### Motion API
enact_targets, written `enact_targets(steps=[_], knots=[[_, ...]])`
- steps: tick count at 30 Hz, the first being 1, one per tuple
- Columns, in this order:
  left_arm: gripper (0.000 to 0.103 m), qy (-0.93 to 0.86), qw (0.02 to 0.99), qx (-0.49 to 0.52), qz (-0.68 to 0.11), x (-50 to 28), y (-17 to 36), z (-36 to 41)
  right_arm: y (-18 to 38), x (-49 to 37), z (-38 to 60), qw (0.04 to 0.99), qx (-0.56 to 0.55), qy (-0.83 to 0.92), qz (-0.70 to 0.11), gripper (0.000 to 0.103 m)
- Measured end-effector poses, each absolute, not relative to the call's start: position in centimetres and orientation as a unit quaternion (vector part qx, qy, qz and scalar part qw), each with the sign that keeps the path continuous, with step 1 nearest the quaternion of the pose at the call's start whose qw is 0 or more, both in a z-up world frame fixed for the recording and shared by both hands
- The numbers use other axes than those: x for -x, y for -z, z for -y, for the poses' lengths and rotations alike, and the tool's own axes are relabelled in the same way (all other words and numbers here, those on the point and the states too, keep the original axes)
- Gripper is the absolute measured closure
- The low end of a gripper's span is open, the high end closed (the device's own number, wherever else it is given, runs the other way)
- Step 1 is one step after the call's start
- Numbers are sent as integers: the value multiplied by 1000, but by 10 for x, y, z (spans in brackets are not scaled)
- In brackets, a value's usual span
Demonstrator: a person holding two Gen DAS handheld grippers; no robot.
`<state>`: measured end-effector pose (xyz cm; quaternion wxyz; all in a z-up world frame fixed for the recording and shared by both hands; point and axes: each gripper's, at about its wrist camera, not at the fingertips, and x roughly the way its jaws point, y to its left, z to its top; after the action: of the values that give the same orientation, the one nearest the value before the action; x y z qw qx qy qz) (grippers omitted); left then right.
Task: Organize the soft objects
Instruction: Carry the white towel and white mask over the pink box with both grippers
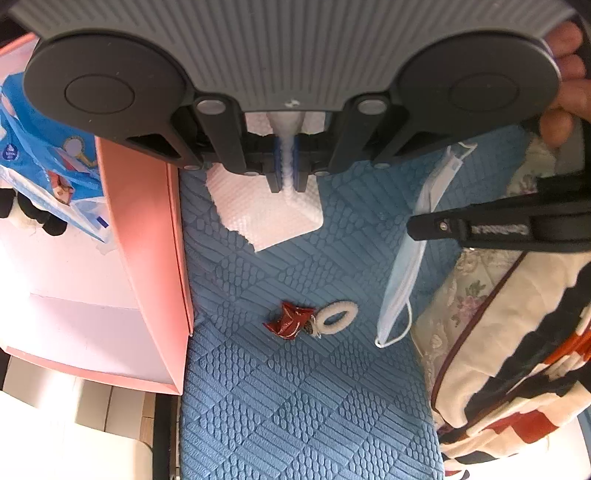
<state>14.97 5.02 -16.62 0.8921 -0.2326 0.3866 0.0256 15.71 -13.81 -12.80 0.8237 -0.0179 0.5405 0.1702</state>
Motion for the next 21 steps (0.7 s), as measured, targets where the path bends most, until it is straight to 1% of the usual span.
enact_targets(steps=[8,21], knots=[[100,-9,893,250,-374,-131,145,-36,101,-149,152,840,21,-171,-514,93],[100,19,908,267,-322,-127,76,3,44,-156,202,860,-12,-172,-481,93]])
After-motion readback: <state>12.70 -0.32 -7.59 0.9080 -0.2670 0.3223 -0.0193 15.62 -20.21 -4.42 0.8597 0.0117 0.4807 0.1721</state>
